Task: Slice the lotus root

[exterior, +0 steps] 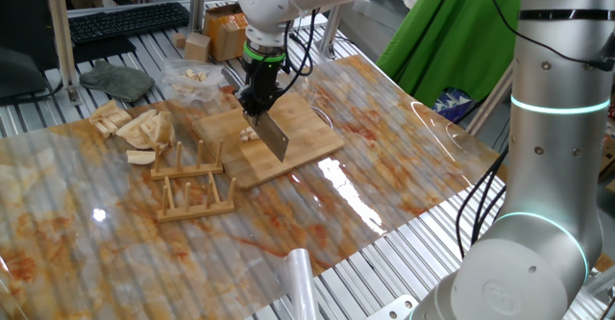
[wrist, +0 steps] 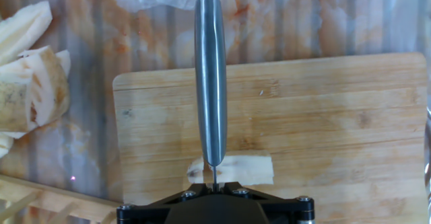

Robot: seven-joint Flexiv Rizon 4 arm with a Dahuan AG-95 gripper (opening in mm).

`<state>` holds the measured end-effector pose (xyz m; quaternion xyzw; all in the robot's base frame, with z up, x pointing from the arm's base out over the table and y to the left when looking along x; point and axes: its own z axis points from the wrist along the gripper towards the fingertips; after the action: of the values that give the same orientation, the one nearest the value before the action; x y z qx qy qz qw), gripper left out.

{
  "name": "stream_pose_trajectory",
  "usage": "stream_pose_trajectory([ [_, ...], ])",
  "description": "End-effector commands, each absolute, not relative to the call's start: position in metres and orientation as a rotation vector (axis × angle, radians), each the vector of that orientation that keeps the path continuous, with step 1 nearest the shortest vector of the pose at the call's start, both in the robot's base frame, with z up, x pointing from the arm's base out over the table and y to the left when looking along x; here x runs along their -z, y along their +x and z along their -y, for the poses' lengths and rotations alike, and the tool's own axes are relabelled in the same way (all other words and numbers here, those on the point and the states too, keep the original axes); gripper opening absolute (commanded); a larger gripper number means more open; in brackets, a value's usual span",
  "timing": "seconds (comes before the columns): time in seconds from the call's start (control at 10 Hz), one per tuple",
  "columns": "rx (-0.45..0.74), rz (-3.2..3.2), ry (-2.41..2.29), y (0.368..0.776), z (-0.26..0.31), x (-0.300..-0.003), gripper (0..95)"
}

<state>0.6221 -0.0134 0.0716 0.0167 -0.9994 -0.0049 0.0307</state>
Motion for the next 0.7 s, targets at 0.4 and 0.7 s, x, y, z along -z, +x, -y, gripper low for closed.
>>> stream_pose_trajectory([
  [0.4,0.016,3.083,0.055,0.623,0.016,-0.070,0.0],
  [0.7,0.009,3.077,0.078,0.627,0.018,-0.057,0.0],
])
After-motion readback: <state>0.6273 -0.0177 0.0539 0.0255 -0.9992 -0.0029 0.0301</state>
